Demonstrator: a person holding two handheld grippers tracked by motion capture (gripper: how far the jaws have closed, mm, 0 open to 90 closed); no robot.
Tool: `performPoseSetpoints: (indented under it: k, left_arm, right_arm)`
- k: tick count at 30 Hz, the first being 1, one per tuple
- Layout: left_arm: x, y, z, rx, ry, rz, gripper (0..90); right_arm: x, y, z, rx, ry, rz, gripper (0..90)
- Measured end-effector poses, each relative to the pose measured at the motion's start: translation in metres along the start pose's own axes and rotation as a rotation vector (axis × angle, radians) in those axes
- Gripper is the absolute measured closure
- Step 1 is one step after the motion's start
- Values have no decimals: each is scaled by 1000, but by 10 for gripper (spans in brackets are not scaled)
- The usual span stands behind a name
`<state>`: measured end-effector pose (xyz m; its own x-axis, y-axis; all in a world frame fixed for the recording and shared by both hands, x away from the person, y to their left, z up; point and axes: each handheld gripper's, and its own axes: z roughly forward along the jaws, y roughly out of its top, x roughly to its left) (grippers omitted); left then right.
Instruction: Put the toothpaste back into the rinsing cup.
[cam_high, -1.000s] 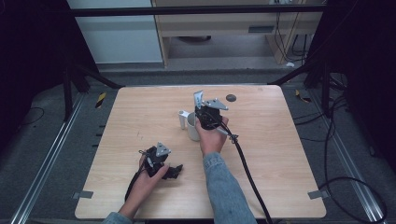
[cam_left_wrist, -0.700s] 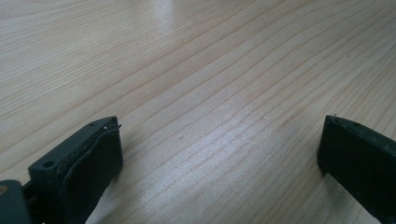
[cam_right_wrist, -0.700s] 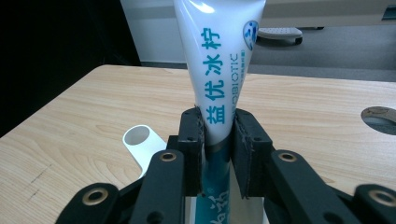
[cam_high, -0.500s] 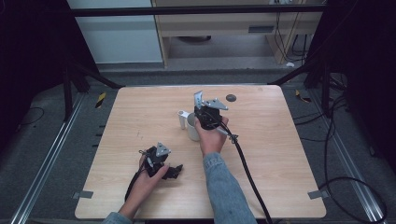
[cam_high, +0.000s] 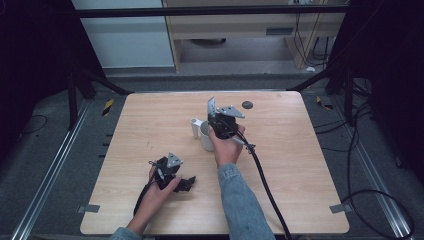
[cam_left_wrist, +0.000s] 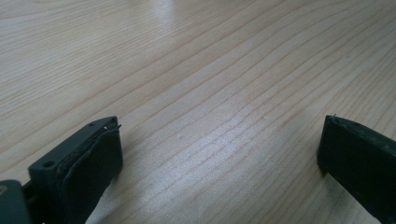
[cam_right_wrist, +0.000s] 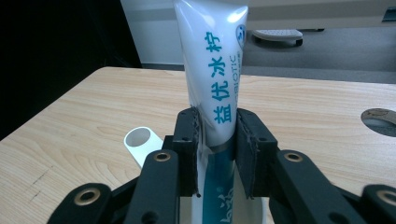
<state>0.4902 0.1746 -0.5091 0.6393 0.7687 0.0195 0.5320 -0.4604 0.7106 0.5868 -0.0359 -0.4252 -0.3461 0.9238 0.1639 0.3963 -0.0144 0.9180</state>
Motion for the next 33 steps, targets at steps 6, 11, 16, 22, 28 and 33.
performPoseSetpoints:
  k: [6,11,16,22,28,33]
  left_arm:
    - [0,0,0,0,0,1,0]
    - [0,0,0,0,0,1,0]
    - [0,0,0,0,-1,1,0]
    - [0,0,0,0,-1,2,0]
    - [0,0,0,0,-1,2,0]
    - [0,0,0,0,-1,2,0]
  right_arm:
    - [0,0,-1,3,4,1,675]
    - [0,0,-1,3,4,-5,656]
    - [2,0,-2,2,-1,-27,641]
    - [1,0,-3,7,-3,-26,617]
    - [4,2,-7,8,-20,-56,575]
    - [5,4,-11,22,-30,-84,534]
